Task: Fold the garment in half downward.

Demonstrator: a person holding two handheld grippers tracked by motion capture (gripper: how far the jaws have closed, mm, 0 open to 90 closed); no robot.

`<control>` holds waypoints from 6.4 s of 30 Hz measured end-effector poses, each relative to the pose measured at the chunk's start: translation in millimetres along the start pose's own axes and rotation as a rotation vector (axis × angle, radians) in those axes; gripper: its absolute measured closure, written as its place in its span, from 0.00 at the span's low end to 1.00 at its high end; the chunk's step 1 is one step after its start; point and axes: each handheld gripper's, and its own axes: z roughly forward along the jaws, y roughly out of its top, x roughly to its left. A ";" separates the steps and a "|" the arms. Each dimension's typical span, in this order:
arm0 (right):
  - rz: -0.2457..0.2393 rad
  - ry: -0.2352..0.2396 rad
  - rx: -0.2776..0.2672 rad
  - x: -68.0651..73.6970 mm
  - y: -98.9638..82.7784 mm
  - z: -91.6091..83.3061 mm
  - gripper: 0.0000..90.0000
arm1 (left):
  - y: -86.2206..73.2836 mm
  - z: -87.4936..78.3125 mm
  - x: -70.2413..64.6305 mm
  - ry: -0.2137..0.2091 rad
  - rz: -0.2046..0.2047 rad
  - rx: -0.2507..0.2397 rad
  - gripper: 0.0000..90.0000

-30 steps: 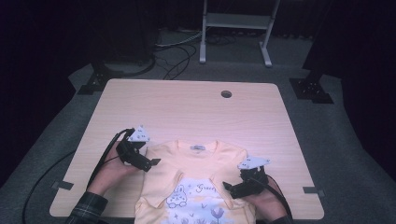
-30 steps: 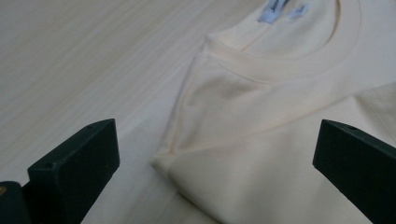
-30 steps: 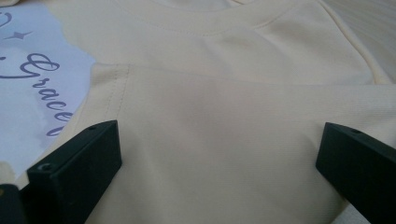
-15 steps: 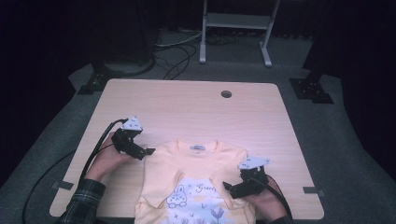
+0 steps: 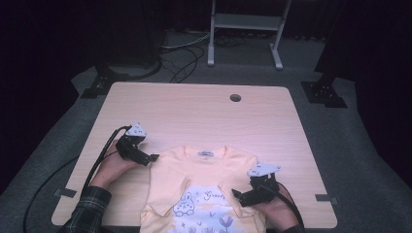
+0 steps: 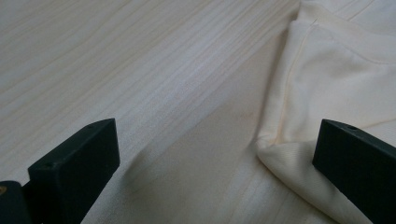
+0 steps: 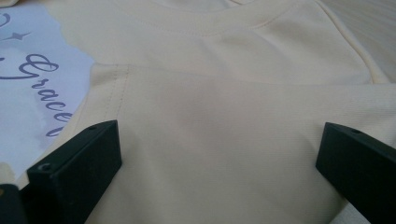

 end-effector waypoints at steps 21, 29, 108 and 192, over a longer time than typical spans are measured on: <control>-0.034 0.044 0.052 -2.3 7.7 -2.8 0.00 | -4.8 4.0 2.8 -0.022 -0.009 -0.023 0.00; -0.056 0.047 -0.022 -6.8 13.5 -12.5 0.00 | -5.1 4.1 2.8 -0.022 -0.008 -0.026 0.00; -0.007 -0.007 0.028 -109.9 24.9 13.9 0.18 | -5.5 2.5 1.1 -0.024 -0.001 -0.020 0.01; 0.047 0.107 -0.015 -110.7 44.5 6.0 0.92 | 23.3 -15.6 0.6 -0.133 -0.001 -0.037 0.91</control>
